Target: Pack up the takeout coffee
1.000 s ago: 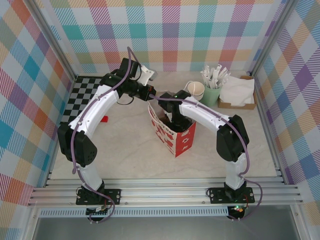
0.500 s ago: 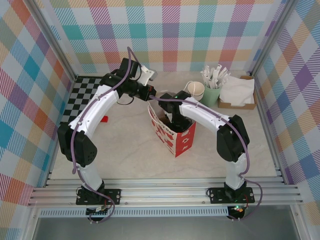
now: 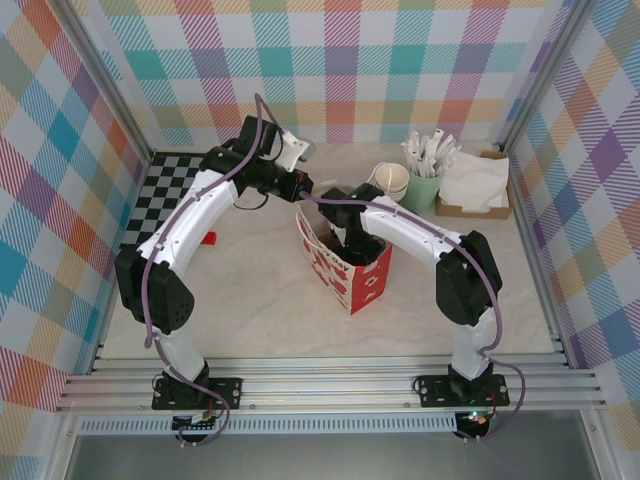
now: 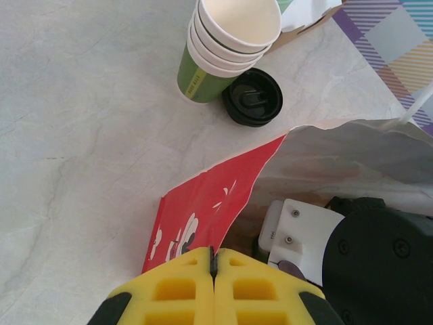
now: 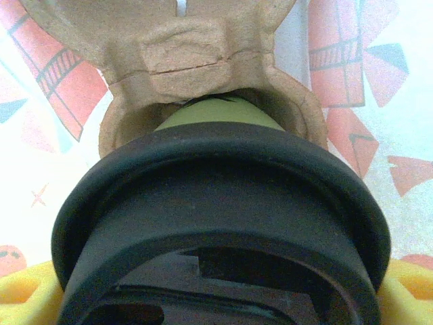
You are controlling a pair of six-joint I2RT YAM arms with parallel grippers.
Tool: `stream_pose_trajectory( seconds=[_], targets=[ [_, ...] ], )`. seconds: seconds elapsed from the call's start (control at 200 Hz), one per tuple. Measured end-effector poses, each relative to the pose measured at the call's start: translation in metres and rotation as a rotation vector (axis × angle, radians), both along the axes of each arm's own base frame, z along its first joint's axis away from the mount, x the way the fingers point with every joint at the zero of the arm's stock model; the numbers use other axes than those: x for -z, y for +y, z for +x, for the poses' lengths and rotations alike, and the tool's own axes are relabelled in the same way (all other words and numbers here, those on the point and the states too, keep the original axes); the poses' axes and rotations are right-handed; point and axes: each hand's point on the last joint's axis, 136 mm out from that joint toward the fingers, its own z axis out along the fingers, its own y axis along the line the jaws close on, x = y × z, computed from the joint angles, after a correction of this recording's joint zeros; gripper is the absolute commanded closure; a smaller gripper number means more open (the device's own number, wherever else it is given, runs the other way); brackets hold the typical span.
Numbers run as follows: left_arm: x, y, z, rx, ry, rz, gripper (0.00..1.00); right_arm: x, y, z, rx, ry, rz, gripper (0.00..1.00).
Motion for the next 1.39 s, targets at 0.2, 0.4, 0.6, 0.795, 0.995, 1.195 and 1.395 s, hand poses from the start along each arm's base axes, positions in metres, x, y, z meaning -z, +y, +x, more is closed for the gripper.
stream_pose_trajectory(
  seconds=[0.2,0.4,0.6,0.795,0.995,1.195,1.395],
  targets=[
    [-0.0004,-0.0007,-0.0006,0.004,0.002,-0.004,1.0,0.0013,-0.0008,-0.001,-0.003,0.001,0.001,0.7],
    [-0.0006,-0.0011,-0.001,0.006,0.003,-0.007,1.0,0.0025,-0.0015,-0.0026,-0.003,0.004,0.002,0.7],
    [-0.0012,-0.0023,-0.0019,0.012,0.005,-0.013,1.0,0.0038,-0.0022,-0.0038,-0.003,0.008,0.0,0.71],
    [-0.0017,-0.0032,-0.0028,0.017,0.008,-0.019,1.0,0.0054,-0.0031,-0.006,-0.001,0.016,0.003,0.7],
    [-0.0018,-0.0034,-0.003,0.018,0.008,-0.019,1.0,0.0053,-0.0031,-0.0062,0.002,0.019,0.008,0.7],
    [-0.0017,-0.0033,-0.003,0.018,0.008,-0.019,1.0,0.0047,-0.0028,-0.0059,0.002,0.018,0.009,0.68],
    [-0.0018,-0.0034,-0.0031,0.018,0.009,-0.019,1.0,0.0041,-0.0025,-0.0056,0.001,0.017,0.01,0.64]
  ],
)
